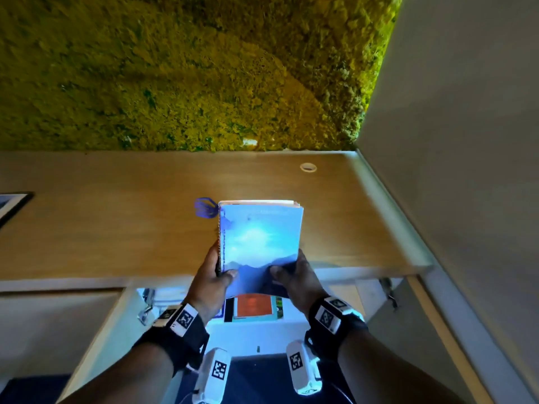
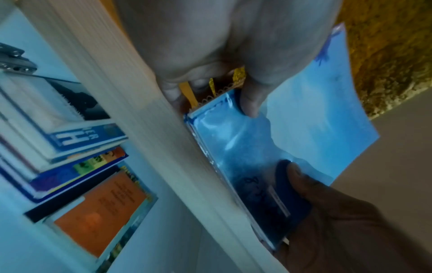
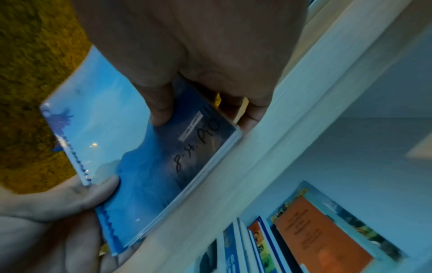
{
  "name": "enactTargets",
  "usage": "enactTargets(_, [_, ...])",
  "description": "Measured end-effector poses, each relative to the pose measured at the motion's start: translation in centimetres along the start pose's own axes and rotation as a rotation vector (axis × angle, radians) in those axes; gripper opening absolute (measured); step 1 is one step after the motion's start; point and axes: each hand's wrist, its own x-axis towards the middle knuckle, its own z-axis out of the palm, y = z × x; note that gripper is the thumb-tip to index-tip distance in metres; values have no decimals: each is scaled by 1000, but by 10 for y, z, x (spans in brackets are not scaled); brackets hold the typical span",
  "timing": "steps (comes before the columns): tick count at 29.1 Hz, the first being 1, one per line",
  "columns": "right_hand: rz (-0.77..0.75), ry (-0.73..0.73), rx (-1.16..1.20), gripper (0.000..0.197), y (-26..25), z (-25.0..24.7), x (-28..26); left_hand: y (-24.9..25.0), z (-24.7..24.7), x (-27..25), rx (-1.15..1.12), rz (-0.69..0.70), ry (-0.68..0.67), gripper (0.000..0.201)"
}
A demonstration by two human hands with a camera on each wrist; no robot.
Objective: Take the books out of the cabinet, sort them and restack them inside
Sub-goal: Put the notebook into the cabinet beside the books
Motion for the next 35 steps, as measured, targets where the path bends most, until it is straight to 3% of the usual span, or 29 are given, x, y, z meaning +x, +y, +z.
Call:
enactTargets(4, [113,-15,43,25,26,-46,-70,-16,43,-65,51,-48,-71,71])
enactTargets(9, [186,39,-78,32,98,-95,-125,-96,83,-123,103,-219,-98,59])
enactTargets(12, [278,59,-10,31,151,-111,-136,-149,98,-134,116,-296,-124,65])
enactTargets(16, [333,115,-13,35,200,-118,-106,-210,104,-104,200,-323,-202,66])
enactTargets(18, [342,119,-27,35,216,-121,-76,-231,107,-77,211,-321,-216,49])
enactTargets(20, [369,121,53,20,235,-124,-43,-252,110,-42,273,-309,-220,34])
enactTargets(22, [376,108,95,23,253,-129,-3,-281,108,0,341,-235,-261,21])
enactTargets(23, [374,100,98,29,264,-131,19,-294,108,20,381,-188,-292,25])
enactTargets(26, [298,138,96,14,283,-140,79,-321,112,80,442,-69,-317,19])
enactTargets(28, [263,191,72,11,288,-147,112,-334,119,111,410,6,-345,30])
enactTargets(30, [232,218,61,13,293,-156,142,-351,126,137,436,47,-418,74])
enactTargets(32, [210,255,60,15,301,-168,168,-367,132,158,604,21,-456,109])
enactTargets(33, [205,286,26,15,305,-174,179,-370,138,164,708,20,-484,117])
enactTargets(35, [212,316,-30,15,306,-188,195,-378,151,177,887,53,-545,112])
